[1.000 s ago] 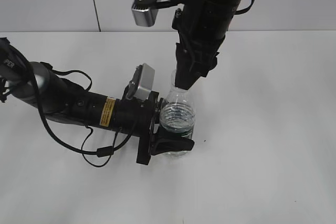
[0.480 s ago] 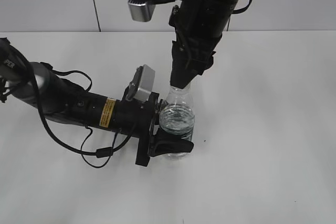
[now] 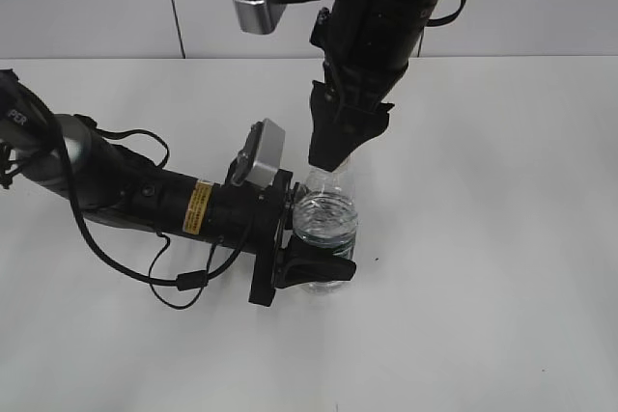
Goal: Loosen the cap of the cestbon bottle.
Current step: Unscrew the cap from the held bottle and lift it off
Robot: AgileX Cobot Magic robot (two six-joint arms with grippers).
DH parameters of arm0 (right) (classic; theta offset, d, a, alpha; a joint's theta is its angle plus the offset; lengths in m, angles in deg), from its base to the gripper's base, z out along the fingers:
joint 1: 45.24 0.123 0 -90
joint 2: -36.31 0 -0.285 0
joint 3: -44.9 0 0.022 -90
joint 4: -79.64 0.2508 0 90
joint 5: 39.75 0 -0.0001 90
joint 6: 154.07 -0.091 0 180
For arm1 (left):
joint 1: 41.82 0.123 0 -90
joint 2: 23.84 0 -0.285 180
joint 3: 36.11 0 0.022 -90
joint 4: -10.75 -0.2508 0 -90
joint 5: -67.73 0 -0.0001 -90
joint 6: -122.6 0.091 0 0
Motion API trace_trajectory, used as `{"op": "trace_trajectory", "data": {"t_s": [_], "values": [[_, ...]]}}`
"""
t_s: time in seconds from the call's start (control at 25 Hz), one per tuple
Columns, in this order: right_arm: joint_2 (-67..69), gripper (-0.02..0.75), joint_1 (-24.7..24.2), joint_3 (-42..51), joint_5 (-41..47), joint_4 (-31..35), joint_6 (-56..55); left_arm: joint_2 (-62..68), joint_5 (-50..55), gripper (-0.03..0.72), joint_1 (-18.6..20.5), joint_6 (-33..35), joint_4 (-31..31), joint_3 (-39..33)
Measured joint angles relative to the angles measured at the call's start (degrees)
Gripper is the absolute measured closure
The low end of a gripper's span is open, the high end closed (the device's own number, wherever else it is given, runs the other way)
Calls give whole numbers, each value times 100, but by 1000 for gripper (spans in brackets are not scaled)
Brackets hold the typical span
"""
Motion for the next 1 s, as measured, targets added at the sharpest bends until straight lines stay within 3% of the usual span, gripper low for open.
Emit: {"op": "trace_trajectory", "data": {"t_s": [0.32, 0.8, 1.0], "values": [[-344, 212, 0, -2, -10, 0, -678, 0, -4, 283, 0, 0, 0, 0], [-431, 211, 0, -2, -10, -162, -6330, 0, 13, 283, 0, 0, 5, 0], [-431, 211, 0, -2, -10, -277, -7636, 0, 17, 283, 0, -25, 50, 0]]}}
